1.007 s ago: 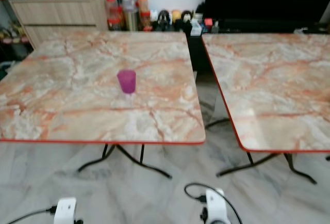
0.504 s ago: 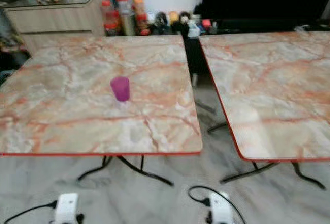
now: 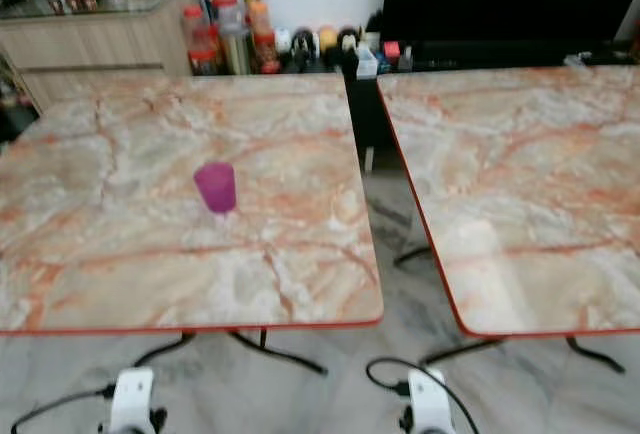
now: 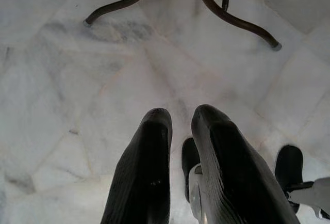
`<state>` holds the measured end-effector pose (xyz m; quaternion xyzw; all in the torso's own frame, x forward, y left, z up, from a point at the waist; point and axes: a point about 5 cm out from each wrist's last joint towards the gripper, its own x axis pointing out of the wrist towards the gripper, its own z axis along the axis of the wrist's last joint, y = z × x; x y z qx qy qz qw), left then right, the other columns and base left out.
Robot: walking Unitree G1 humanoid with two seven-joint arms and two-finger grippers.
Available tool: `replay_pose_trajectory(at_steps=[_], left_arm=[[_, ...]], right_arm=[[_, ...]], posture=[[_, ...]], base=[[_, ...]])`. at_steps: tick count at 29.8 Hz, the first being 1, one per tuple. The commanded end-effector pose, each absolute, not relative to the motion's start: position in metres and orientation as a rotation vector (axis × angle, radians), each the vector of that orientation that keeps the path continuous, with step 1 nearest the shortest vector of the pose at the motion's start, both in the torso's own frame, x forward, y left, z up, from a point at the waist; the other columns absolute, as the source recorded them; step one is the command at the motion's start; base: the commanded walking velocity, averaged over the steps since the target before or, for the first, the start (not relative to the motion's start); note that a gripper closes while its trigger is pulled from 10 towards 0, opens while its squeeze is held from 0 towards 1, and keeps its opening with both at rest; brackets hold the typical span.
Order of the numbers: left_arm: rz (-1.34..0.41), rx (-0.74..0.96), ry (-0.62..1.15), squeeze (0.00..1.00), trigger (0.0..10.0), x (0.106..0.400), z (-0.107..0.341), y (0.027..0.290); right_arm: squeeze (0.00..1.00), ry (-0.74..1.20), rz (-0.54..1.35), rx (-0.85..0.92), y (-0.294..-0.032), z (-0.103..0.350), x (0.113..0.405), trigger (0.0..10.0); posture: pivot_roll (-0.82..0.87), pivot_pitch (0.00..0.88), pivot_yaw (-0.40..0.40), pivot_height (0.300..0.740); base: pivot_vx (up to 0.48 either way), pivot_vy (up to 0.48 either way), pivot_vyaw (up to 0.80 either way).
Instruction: Setting the table
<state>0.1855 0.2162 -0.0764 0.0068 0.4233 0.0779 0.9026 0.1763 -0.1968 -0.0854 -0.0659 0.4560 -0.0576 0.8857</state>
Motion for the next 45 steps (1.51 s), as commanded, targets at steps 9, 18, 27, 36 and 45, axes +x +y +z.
replay_pose_trajectory(at_steps=[9, 18, 27, 36, 45], left_arm=[[0.460, -0.002, 0.846, 0.00, 10.0, 0.164, -0.074, 0.257], [0.973, -0.017, 0.717, 0.00, 10.0, 0.142, -0.051, 0.324], [1.218, 0.130, 0.325, 0.00, 10.0, 0.175, 0.022, 0.384], [1.015, 0.233, -0.140, 0.00, 10.0, 0.262, 0.124, 0.380], [0.512, 0.177, -0.321, 0.00, 10.0, 0.330, 0.160, 0.298]], right_arm=[[0.00, 0.945, -0.085, -0.120, -0.185, -0.086, 0.178, 10.0], [0.00, 0.948, -0.073, -0.126, -0.184, -0.086, 0.178, 10.0], [0.00, 0.946, -0.066, -0.127, -0.183, -0.086, 0.180, 10.0], [0.00, 0.948, -0.059, -0.130, -0.183, -0.086, 0.179, 10.0], [0.00, 0.936, -0.060, -0.120, -0.185, -0.086, 0.178, 10.0]], posture=[[0.06, 0.000, -0.022, 0.740], [0.07, 0.000, -0.030, 0.740], [0.07, 0.000, -0.025, 0.740], [0.06, 0.000, -0.016, 0.740], [0.05, 0.000, -0.016, 0.740]], base=[[0.000, 0.000, 0.00], [0.000, 0.000, 0.00], [0.000, 0.000, 0.00], [0.000, 0.000, 0.00], [0.000, 0.000, 0.00]])
